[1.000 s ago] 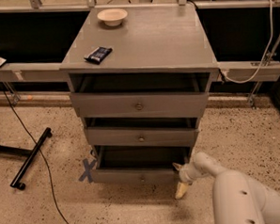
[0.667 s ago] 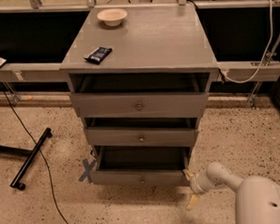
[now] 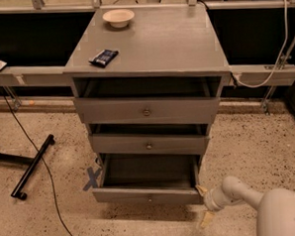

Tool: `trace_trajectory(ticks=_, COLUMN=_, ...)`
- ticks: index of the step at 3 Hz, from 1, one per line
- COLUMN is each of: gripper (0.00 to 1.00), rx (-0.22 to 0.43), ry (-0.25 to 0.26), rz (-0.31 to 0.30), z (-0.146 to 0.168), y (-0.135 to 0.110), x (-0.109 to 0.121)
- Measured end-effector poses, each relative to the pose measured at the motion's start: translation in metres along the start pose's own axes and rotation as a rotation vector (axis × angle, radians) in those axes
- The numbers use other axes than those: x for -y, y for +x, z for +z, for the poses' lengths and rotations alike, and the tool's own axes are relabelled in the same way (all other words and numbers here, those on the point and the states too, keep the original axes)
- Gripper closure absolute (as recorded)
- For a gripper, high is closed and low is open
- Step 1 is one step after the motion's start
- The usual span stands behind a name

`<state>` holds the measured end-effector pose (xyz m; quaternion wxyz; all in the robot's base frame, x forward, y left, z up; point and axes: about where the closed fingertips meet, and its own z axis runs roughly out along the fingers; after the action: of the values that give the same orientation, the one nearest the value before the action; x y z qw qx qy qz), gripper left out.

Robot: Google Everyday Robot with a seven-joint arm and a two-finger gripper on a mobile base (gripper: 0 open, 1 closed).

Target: Open bottom drawer

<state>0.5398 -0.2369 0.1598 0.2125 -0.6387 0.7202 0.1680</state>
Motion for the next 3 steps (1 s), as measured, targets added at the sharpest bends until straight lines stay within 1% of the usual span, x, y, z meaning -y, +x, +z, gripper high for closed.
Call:
trace_trajectory(ticks=1, gripper=0.0, rx=0.048, ry=0.024, rz=-0.031, z=-0.025, y=-0.012, x=-0.019)
trace_trajectory(ticks=2, gripper=0.0, rx=0.121, ry=0.057, rz=-0.11, z=-0.054, y=-0.044, x=-0.027)
trace_trajectory(ticks=3, gripper=0.14, rx=0.159, ry=0.077, rz=-0.188, z=-0.065, y=-0.08, x=-0.021)
